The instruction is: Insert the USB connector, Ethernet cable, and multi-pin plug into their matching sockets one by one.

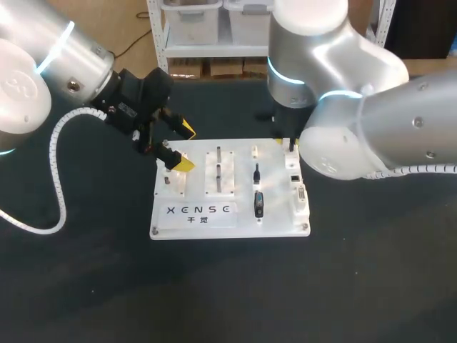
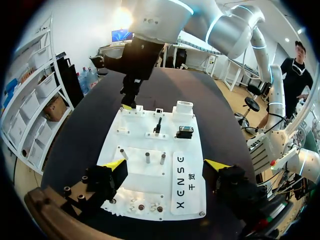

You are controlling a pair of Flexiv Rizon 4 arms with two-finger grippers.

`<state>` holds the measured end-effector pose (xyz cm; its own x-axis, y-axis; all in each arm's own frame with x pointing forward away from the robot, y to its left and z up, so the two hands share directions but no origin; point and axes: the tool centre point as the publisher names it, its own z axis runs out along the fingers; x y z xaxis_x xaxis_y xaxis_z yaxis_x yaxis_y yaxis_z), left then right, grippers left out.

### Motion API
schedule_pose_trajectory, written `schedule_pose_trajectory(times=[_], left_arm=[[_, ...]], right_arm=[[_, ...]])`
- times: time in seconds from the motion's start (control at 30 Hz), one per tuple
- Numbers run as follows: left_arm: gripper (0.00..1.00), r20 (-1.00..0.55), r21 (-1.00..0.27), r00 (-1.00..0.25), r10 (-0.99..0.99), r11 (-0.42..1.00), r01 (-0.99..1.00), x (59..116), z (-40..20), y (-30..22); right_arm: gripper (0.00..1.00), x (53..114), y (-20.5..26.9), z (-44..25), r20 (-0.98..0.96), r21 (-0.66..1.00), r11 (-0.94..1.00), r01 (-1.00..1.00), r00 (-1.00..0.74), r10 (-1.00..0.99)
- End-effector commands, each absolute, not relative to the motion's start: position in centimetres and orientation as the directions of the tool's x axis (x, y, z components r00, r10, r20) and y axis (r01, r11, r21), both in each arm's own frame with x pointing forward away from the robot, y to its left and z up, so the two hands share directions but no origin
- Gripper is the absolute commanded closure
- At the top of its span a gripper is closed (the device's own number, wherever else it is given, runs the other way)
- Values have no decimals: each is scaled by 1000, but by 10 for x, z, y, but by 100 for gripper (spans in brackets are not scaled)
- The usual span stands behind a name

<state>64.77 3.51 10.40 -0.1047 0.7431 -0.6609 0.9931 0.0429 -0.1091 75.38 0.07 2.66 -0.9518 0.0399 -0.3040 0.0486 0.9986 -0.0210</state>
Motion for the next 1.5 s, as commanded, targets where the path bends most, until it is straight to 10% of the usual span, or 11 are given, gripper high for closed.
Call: schedule_pose_trajectory(times=[0.03,0.73,0.87,1.2,1.3,1.5], left_arm=[[0,-663,-107,-103,742,43,993,647,103,36],[0,-663,-107,-103,742,43,993,647,103,36],[0,-663,-107,-103,742,43,993,647,103,36],[0,-663,-107,-103,742,43,993,647,103,36],[0,-663,-107,-103,742,43,993,647,103,36],[0,-663,-107,-103,742,43,993,647,103,36]], right_arm=[[0,736,9,52,-363,-28,998,49,-931,36],[2,673,61,28,-242,31,1000,0,-970,8],[51,672,64,24,-228,37,999,1,-974,9],[78,669,66,16,-202,39,999,-10,-979,-2],[100,668,67,16,-200,40,999,-14,-980,-5],[100,666,65,24,-213,57,998,-32,-977,-19]])
